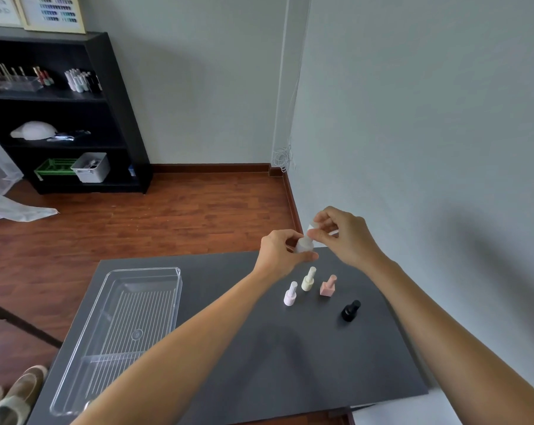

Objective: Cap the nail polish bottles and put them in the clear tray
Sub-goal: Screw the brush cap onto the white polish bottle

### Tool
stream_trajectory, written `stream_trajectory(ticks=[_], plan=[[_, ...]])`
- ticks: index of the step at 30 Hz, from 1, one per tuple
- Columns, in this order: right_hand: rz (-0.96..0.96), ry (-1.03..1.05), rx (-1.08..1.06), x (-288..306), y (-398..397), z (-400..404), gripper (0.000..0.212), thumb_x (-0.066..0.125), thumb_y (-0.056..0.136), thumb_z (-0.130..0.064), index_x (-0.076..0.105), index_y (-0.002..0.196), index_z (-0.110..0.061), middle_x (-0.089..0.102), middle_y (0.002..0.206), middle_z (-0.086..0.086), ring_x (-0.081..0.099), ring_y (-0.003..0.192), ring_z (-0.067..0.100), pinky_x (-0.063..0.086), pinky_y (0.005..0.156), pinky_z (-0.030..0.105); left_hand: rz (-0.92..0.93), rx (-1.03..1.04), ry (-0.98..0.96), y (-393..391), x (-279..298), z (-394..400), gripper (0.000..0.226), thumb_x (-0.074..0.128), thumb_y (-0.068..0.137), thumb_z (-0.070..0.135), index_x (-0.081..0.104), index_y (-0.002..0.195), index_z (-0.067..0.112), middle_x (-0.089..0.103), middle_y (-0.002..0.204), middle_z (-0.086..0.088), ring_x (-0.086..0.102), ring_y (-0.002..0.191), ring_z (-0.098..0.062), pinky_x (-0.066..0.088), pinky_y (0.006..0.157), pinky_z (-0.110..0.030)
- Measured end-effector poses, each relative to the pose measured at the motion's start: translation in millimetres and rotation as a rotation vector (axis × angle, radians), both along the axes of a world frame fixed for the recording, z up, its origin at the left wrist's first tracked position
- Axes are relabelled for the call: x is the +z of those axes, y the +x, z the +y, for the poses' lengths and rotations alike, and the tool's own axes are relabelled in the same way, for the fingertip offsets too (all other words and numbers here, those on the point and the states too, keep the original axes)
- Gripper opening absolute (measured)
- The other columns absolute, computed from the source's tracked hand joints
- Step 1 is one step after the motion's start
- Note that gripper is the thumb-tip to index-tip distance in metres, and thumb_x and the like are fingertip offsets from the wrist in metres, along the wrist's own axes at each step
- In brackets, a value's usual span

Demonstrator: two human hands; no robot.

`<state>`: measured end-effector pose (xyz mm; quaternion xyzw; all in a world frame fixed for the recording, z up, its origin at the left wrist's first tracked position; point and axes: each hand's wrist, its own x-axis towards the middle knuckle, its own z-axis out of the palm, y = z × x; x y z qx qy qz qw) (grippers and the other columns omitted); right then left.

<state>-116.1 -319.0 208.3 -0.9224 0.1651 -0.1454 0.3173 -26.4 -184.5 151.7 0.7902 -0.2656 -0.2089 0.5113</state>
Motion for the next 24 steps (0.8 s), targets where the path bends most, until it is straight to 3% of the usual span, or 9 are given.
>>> stream_trajectory(ticks=[2, 4, 8, 14, 16, 18, 20, 22, 24], plan=[[0.006, 0.025, 0.036, -3.2, -3.0, -2.9, 0.033, 0.071, 0.087, -0.022, 0.065, 0.119, -0.018, 0.067, 0.107, -0.008, 0.065, 0.091, 0.006, 0.050, 0.084, 0.018, 0.003, -0.014, 0.012, -0.5, -1.6, -3.6, 0.040, 0.090, 0.064, 0.033, 0.073, 0.098, 0.021, 0.066, 0.078, 0.014, 0.057, 0.063, 0.002, 0.038, 0.044, -0.007], [-0.007, 0.054, 0.039, -6.4, -5.1, -4.0, 0.024, 0.069, 0.088, -0.018, 0.070, 0.111, -0.019, 0.071, 0.103, -0.008, 0.067, 0.091, 0.003, 0.051, 0.085, 0.014, 0.000, -0.025, 0.016, -2.6, -4.5, -7.2, 0.039, 0.090, 0.064, 0.034, 0.073, 0.097, 0.022, 0.066, 0.078, 0.014, 0.057, 0.063, 0.002, 0.039, 0.044, -0.005], [-0.047, 0.084, -0.045, -21.3, -5.6, -7.0, 0.011, 0.071, 0.086, -0.018, 0.073, 0.097, -0.015, 0.076, 0.090, -0.004, 0.070, 0.084, 0.008, 0.046, 0.072, 0.001, -0.002, -0.010, 0.021, -10.5, -18.1, -16.5, 0.037, 0.088, 0.065, 0.036, 0.073, 0.097, 0.023, 0.067, 0.080, 0.016, 0.057, 0.066, 0.000, 0.039, 0.055, -0.009], [-0.067, 0.102, -0.148, -60.7, -13.9, -11.6, 0.008, 0.068, 0.088, -0.018, 0.072, 0.094, -0.013, 0.076, 0.083, -0.006, 0.066, 0.073, 0.012, 0.042, 0.067, 0.003, 0.038, 0.021, 0.039, -22.4, -49.2, -28.9, 0.030, 0.084, 0.065, 0.038, 0.070, 0.091, 0.034, 0.070, 0.084, 0.015, 0.063, 0.071, -0.001, 0.051, 0.060, -0.022], [-0.062, 0.144, -0.155, -74.3, -19.6, -16.3, 0.008, 0.068, 0.087, -0.017, 0.071, 0.092, -0.012, 0.076, 0.082, -0.004, 0.067, 0.068, 0.015, 0.046, 0.070, 0.010, 0.015, -0.036, 0.099, -23.6, -60.3, -29.4, 0.041, 0.086, 0.064, 0.036, 0.067, 0.100, 0.034, 0.070, 0.091, 0.014, 0.065, 0.081, -0.006, 0.055, 0.067, -0.029], [-0.049, 0.202, -0.174, -86.1, -24.8, -23.4, 0.008, 0.068, 0.087, -0.016, 0.071, 0.092, -0.011, 0.076, 0.084, -0.001, 0.068, 0.065, 0.018, 0.051, 0.067, 0.016, -0.041, -0.116, 0.200, -23.4, -72.2, -26.4, 0.066, 0.088, 0.063, 0.033, 0.058, 0.122, 0.033, 0.065, 0.110, 0.012, 0.063, 0.093, -0.012, 0.054, 0.080, -0.032], [-0.041, 0.226, -0.202, -95.7, -29.2, -31.7, 0.006, 0.068, 0.086, -0.015, 0.071, 0.092, -0.012, 0.075, 0.083, 0.001, 0.067, 0.065, 0.015, 0.045, 0.058, 0.005, -0.093, -0.160, 0.347, -22.7, -85.6, -22.6, 0.085, 0.086, 0.066, 0.027, 0.044, 0.140, 0.030, 0.052, 0.128, 0.007, 0.058, 0.103, -0.017, 0.051, 0.089, -0.038], [-0.030, 0.227, -0.207, -103.4, -32.6, -38.4, 0.005, 0.069, 0.086, -0.013, 0.071, 0.090, -0.013, 0.075, 0.082, 0.001, 0.065, 0.069, 0.007, 0.042, 0.058, 0.000, -0.115, -0.163, 0.455, -21.9, -97.5, -20.5, 0.081, 0.080, 0.074, 0.018, 0.041, 0.144, 0.024, 0.047, 0.135, 0.002, 0.056, 0.113, -0.022, 0.050, 0.094, -0.042], [-0.006, 0.233, -0.201, -110.3, -36.0, -42.7, 0.006, 0.069, 0.085, -0.013, 0.072, 0.090, -0.013, 0.075, 0.084, 0.000, 0.064, 0.069, -0.003, 0.042, 0.062, 0.000, -0.114, -0.138, 0.494, -21.4, -107.3, -21.3, 0.060, 0.070, 0.082, 0.010, 0.049, 0.138, 0.018, 0.056, 0.127, -0.004, 0.057, 0.112, -0.025, 0.050, 0.092, -0.042]])
